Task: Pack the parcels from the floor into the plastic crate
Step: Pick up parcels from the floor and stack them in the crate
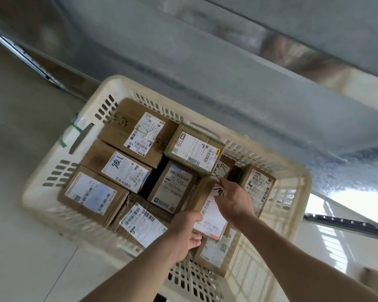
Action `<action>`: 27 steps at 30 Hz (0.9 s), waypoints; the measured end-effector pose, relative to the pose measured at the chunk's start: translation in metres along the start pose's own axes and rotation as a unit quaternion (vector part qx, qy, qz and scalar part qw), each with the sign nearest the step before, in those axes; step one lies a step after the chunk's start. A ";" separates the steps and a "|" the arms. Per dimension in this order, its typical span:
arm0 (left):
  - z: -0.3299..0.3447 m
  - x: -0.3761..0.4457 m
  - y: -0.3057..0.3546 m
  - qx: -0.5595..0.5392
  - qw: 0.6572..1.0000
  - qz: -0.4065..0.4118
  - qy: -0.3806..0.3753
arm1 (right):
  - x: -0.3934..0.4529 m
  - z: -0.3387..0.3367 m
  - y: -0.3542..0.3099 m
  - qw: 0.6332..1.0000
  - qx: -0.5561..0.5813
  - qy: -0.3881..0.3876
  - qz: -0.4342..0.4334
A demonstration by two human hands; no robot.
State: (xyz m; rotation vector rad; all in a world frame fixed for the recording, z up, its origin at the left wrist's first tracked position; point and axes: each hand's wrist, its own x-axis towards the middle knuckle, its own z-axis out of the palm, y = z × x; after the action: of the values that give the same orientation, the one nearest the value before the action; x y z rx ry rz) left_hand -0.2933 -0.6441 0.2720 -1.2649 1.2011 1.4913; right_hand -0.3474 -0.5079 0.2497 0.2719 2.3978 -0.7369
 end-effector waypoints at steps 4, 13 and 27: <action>-0.001 0.019 0.000 -0.012 1.000 -0.010 0.020 | 0.013 0.007 0.005 1.000 -0.019 0.002 -0.006; 0.017 0.050 -0.005 0.090 0.979 0.073 0.166 | 0.033 0.025 0.015 0.999 -0.015 0.038 -0.028; -0.002 0.082 0.000 0.397 0.847 0.244 0.256 | 0.055 0.054 0.029 0.999 -0.016 0.052 0.004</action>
State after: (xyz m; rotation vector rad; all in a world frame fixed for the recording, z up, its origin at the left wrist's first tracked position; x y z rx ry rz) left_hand -0.3058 -0.6456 0.1905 -0.7976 2.3244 0.7619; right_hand -0.3543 -0.5131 0.1678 0.3123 2.5022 -0.6960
